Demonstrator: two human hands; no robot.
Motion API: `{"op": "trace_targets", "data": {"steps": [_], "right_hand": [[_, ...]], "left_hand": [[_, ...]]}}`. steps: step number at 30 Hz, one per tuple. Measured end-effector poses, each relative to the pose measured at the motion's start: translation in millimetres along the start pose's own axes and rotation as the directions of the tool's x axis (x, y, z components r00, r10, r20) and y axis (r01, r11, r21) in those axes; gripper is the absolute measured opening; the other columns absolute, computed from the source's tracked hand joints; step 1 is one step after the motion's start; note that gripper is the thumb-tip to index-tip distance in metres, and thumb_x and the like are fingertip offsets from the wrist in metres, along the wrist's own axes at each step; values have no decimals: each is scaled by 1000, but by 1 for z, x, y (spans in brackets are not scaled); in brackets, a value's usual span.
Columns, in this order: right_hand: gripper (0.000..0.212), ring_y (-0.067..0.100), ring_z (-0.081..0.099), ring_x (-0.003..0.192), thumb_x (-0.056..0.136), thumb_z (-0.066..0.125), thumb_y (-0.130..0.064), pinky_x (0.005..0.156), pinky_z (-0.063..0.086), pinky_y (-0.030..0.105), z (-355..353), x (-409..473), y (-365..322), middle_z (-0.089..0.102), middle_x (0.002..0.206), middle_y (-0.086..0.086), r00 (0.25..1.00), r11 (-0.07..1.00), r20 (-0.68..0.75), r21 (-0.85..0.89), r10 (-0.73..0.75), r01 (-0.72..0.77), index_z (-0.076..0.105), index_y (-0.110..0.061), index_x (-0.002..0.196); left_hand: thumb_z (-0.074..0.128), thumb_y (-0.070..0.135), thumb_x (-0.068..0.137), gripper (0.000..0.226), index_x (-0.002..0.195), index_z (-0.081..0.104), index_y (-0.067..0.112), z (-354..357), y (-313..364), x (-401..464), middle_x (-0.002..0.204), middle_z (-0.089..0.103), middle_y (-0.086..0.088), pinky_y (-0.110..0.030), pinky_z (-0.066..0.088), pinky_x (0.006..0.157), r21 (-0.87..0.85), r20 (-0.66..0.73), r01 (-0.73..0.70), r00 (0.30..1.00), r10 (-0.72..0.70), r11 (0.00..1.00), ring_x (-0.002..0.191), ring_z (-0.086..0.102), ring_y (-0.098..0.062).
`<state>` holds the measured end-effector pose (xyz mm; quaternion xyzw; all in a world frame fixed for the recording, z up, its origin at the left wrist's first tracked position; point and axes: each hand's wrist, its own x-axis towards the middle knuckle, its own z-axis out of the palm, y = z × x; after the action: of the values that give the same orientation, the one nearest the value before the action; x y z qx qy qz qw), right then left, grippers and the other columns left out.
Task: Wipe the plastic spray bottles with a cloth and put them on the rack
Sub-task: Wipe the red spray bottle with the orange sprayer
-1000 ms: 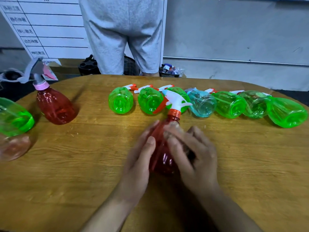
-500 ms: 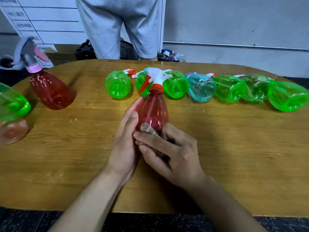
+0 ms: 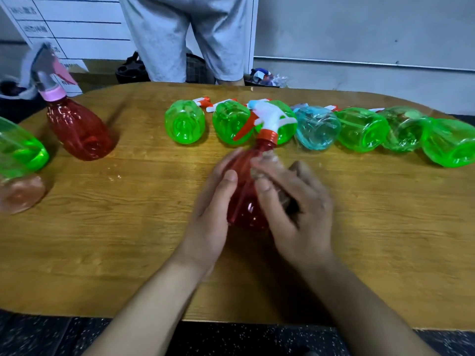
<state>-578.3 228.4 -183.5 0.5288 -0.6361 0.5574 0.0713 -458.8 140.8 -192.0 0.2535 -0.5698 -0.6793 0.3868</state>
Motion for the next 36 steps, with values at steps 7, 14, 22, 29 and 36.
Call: {"op": "trace_targets", "data": {"steps": [7,14,22,29,36], "right_hand": [[24,11,50,72,97,74,-28,65,51,29,11,-19,-14,51,80,2,937,948,159,-26,-311,319,79,-21,119],[26,12,57,75,103,61,-27,69,45,23,-12,7,9,62,87,6,998,999,-58,45,22,-19,76,-17,122],[27,30,64,83,104,61,-26,75,51,41,-23,19,21,74,97,7,986,977,-132,197,105,-78,75,-13,122],[27,22,60,80,105,60,-26,76,46,32,-27,19,23,70,92,1,982,987,-157,135,106,-85,76,-12,122],[26,13,59,78,104,62,-27,70,45,26,-18,13,21,62,83,5,990,990,-18,43,137,-136,77,-19,123]], "left_hand": [[47,36,103,48,146,59,19,-12,9,5,143,67,-13,-56,41,120,-145,-11,20,1000,-21,989,134,62,-34],[64,57,96,64,147,57,18,7,4,-10,145,64,-10,-62,41,119,43,89,-6,996,2,999,140,57,-31],[73,46,87,70,151,52,28,15,6,-14,144,66,-1,-63,46,115,5,131,46,990,-46,999,137,61,-22],[53,37,101,47,147,56,41,16,1,-15,150,62,10,-54,41,122,-32,188,78,980,-71,996,142,56,-13],[48,36,104,47,150,55,29,18,-5,-15,155,58,3,-55,35,125,-36,102,52,994,-48,998,147,51,-18]]}}
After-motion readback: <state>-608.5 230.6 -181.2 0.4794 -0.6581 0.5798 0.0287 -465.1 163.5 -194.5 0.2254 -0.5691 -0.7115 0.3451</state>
